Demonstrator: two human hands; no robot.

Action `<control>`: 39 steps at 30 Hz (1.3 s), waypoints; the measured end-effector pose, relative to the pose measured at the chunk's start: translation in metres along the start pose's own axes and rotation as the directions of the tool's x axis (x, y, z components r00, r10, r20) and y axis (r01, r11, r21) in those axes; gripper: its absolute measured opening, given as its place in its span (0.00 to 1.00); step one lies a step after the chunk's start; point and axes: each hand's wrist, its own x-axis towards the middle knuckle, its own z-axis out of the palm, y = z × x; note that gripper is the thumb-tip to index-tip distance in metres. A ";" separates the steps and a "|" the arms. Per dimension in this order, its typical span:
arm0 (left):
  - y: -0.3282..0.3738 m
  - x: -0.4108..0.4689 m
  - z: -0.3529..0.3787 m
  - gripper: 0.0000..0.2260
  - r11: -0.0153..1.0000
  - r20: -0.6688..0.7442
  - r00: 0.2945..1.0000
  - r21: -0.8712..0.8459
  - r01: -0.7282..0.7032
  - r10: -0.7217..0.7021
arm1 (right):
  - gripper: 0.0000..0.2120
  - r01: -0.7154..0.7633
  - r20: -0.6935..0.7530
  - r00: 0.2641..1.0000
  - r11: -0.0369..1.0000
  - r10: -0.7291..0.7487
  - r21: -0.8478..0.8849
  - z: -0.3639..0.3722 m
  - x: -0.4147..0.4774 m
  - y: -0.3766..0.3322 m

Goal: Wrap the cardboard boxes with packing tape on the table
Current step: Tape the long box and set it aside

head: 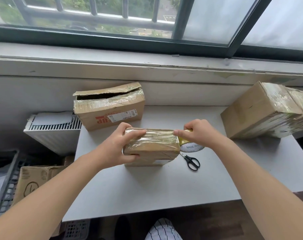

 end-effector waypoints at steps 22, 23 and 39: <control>0.059 0.062 0.016 0.44 0.933 -0.094 0.994 0.352 0.080 -0.050 | 0.27 0.186 -0.082 0.982 0.797 -0.170 0.575 -0.025 -0.007 -0.016; 0.057 0.056 0.011 0.44 0.978 -0.141 0.987 0.181 0.104 -0.079 | 0.25 0.241 -0.107 0.968 0.729 -0.226 0.641 -0.035 -0.010 -0.026; -0.022 -0.029 0.032 0.37 0.886 -0.026 0.926 -0.301 0.352 -0.376 | 0.26 0.414 0.225 0.882 0.909 -0.415 0.053 0.009 0.026 -0.113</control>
